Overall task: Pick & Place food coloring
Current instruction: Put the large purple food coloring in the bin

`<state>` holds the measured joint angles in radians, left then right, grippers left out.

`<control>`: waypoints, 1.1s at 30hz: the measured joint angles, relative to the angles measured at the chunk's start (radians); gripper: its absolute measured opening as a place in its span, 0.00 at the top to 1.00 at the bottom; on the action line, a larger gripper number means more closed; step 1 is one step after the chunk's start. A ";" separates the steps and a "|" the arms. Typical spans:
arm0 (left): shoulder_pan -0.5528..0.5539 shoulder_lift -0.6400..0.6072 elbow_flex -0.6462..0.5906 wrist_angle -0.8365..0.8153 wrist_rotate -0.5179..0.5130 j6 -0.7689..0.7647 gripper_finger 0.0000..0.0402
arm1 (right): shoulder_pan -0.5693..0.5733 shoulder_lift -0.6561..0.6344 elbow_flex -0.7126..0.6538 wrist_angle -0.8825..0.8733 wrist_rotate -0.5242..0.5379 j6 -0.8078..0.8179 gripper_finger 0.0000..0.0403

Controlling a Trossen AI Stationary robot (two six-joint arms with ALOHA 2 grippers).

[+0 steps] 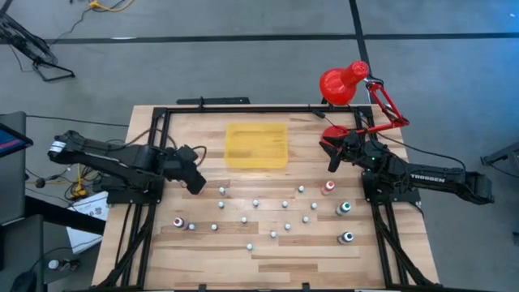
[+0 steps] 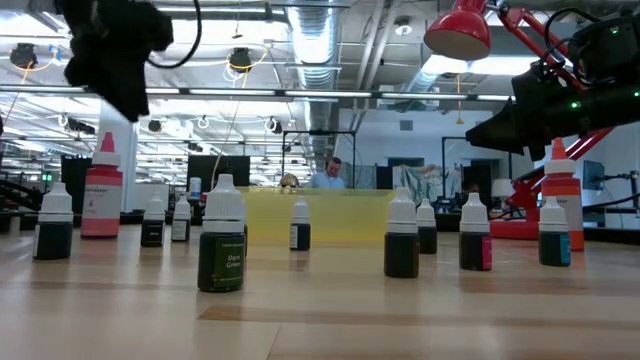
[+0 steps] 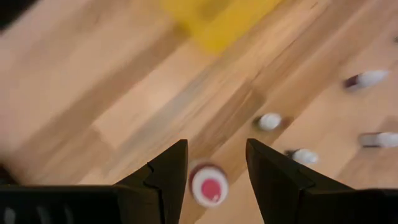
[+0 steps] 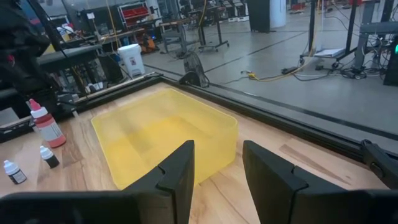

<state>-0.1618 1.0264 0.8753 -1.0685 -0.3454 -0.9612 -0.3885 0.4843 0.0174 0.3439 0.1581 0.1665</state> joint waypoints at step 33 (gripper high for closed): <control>-0.001 0.362 0.003 -0.040 0.139 -0.046 0.61 | 0.000 0.000 0.000 0.000 0.000 0.000 0.69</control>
<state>-0.1627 1.3888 0.8780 -1.1080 -0.2062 -1.0076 -0.3885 0.4841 0.0174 0.3439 0.1581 0.1666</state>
